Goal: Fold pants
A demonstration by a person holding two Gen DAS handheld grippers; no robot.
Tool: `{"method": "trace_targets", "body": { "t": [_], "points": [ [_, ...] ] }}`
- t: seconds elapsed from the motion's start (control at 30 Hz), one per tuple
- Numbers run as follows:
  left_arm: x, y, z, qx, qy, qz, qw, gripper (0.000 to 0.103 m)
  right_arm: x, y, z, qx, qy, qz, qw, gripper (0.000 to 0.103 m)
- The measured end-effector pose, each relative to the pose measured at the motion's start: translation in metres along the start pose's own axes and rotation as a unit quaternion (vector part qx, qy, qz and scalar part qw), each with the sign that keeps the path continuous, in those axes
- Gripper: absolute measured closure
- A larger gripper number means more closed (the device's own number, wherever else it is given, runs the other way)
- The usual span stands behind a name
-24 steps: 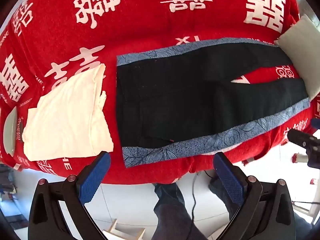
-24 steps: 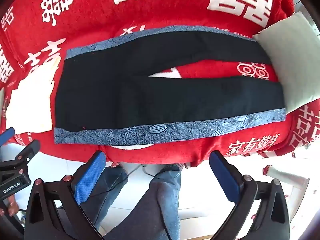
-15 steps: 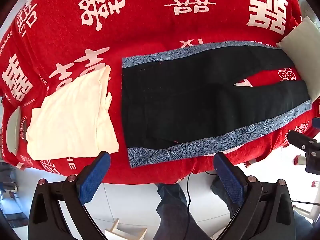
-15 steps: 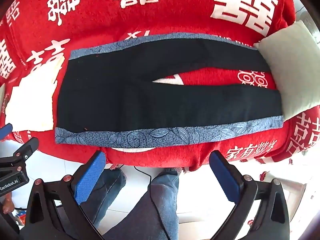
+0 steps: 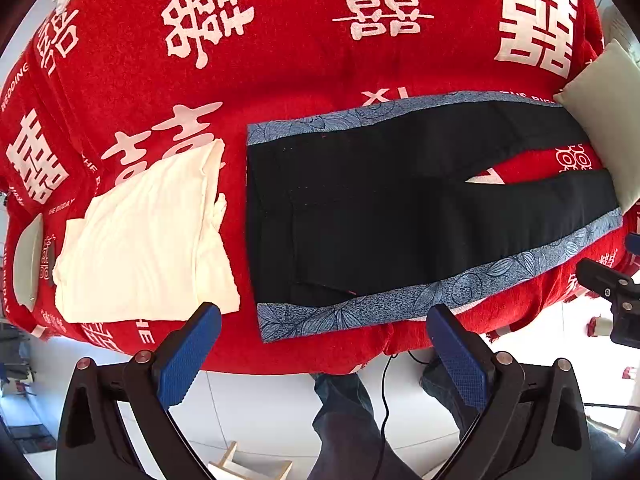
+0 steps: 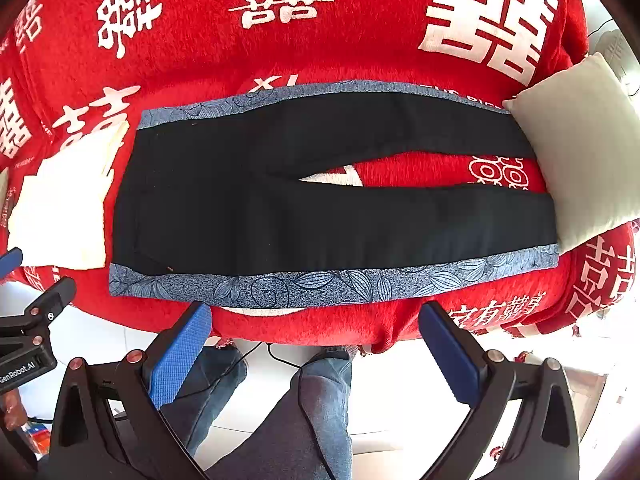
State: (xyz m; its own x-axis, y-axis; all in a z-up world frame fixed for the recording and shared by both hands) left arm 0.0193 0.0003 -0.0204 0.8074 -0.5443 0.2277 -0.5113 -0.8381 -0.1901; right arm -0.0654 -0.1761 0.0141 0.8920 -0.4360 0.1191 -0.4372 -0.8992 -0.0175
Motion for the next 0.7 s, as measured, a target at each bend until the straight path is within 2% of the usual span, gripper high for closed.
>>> {"method": "trace_targets", "body": {
  "t": [0.7],
  "points": [
    [0.006, -0.0032, -0.0008, 0.008, 0.005, -0.003, 1.0, 0.0, 0.0047, -0.0029, -0.0008, -0.007, 0.003, -0.011, 1.0, 0.0]
  ]
}}
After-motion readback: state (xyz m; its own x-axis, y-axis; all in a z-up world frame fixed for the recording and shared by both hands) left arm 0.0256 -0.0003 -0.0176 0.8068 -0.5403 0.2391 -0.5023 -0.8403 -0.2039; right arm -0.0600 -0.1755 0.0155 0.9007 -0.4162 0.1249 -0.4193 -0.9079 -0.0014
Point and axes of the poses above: each gripper's, at about its wrist camera, not at the fingertips, and z roughly the way its jaws point, y to its right, x to its top, the point moved 4 cm from there along z, roughly the way its jaws point, and after that the axes turned 4 degrees about x, right-handed, at the moved point
